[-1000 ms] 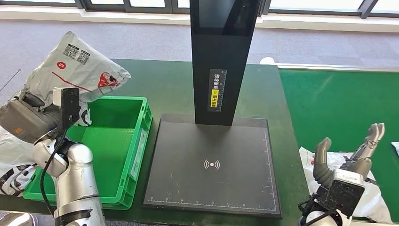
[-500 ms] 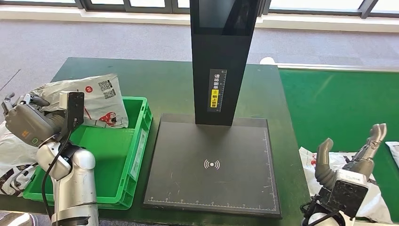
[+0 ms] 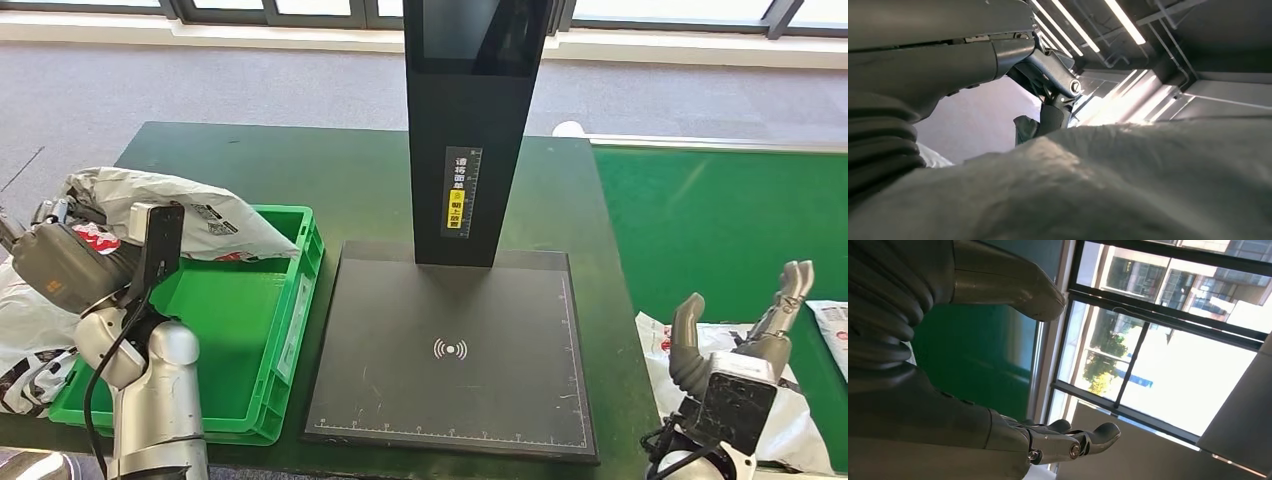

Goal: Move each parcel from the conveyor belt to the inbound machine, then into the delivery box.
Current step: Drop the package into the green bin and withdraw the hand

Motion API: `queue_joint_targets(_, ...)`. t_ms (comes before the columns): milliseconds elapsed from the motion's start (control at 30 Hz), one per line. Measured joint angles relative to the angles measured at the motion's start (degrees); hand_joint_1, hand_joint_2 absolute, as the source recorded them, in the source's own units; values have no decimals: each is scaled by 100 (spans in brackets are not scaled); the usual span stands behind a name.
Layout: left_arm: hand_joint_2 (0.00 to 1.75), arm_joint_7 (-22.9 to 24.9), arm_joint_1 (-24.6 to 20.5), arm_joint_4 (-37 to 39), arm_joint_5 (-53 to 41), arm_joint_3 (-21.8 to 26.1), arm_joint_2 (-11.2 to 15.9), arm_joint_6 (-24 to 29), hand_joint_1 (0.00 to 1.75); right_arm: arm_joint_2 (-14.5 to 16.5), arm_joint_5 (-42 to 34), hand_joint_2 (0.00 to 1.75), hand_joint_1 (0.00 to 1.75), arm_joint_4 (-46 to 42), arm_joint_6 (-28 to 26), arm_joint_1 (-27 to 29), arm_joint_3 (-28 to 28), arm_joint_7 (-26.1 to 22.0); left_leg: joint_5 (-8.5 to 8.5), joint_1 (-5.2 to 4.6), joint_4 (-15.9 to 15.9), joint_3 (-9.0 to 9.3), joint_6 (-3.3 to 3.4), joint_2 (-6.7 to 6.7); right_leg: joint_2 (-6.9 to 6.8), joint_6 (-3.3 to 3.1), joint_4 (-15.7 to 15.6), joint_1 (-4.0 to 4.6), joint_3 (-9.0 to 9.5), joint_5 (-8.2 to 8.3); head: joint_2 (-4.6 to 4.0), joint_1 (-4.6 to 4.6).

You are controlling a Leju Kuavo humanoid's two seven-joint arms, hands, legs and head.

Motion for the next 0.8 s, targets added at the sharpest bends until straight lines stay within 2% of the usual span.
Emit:
queue_joint_targets(67, 0, -54, 4, -23, -52, 5, -5, 1, 0, 0, 21, 175, 0, 21, 21, 0, -22, 17, 0, 0, 0, 0, 0, 0, 0, 0, 0, 0, 0, 0, -1, 0)
queue_joint_targets(167, 131, 5, 12, -2, -257, -14, -4, -11, 0, 1, 39, 175, 0, 38, 60, 0, -28, 20, 0, 0, 0, 1, 0, 0, 1, 0, 0, 0, -3, 0, 0, -1)
queue_joint_targets(200, 131, 74, 11, 27, -380, -38, 1, -58, 0, 2, 43, 175, 0, 39, 77, 0, -33, 23, 0, 0, 1, 1, 0, 0, 1, 0, -1, -1, -5, 0, 0, -1)
queue_joint_targets(300, 0, 517, 7, 217, -969, -249, 73, -506, 0, 4, 71, 175, 0, 38, 196, -2, -102, 38, 0, 0, 1, 1, 0, -5, -2, 0, -1, -1, -6, 0, 0, -1)
queue_joint_targets(367, 0, 929, 19, 351, -1207, -514, 170, -809, 0, 10, 108, 175, 0, 37, 306, -5, -179, 46, 0, 0, 0, -1, 0, -5, -2, 1, 0, 0, -3, 1, 0, 0)
queue_joint_targets(467, 0, 1387, 45, 480, -1262, -868, 329, -996, 0, 30, 164, 175, 0, 37, 412, -5, -291, 47, 0, 0, 1, -2, 0, 0, 1, 1, 0, -1, -3, 3, 0, 1)
queue_joint_targets(800, 0, 2056, 130, 610, -1267, -1393, 749, -1127, 0, 78, 235, 175, 0, 40, 516, -6, -427, 96, 0, 0, -1, -2, 0, 2, 0, -1, 0, 1, -4, 0, 0, -1)
